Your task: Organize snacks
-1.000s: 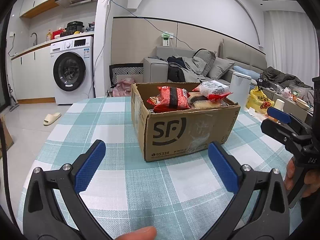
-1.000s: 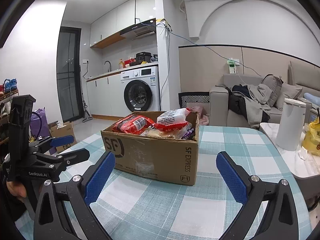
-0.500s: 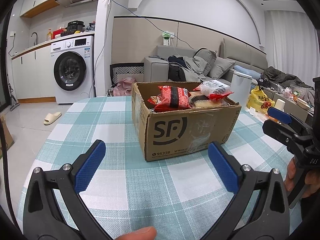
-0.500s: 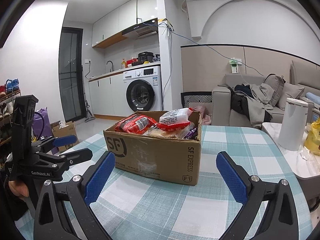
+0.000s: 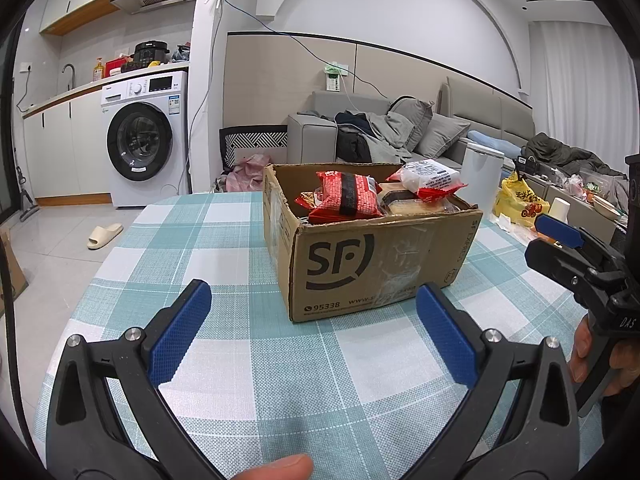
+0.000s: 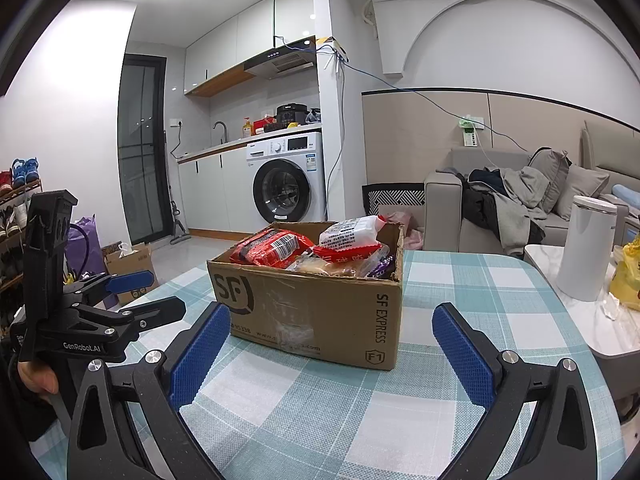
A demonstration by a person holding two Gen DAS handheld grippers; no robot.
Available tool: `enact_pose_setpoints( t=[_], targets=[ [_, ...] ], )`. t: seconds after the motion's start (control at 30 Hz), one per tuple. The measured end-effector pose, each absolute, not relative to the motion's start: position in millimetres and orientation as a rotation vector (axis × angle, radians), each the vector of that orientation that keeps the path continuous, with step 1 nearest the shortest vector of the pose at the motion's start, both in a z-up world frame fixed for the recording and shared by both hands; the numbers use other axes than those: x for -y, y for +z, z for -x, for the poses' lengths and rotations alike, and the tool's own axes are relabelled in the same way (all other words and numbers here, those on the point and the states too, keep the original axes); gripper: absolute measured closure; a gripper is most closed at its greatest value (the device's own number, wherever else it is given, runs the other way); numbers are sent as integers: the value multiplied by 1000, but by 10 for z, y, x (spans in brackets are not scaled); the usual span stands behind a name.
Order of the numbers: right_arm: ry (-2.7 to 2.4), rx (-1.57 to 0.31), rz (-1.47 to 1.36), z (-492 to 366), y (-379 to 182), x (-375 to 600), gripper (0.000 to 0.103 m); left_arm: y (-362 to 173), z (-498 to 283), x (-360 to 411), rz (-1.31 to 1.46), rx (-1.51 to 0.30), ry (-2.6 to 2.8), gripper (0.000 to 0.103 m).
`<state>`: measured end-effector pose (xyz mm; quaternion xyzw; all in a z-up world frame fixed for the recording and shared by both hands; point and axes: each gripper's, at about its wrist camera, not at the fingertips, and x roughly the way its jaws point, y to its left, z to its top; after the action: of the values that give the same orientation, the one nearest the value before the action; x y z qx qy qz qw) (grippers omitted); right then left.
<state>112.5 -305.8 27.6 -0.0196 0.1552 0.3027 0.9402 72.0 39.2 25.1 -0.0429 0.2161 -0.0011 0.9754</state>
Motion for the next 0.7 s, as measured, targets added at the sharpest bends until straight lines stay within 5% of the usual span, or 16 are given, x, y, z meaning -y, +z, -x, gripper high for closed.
enact_pose_setpoints(
  t=[0.7],
  targets=[
    [620, -317, 42, -1125, 272, 3051, 0, 244, -721, -371, 85, -431, -9, 1]
  ],
)
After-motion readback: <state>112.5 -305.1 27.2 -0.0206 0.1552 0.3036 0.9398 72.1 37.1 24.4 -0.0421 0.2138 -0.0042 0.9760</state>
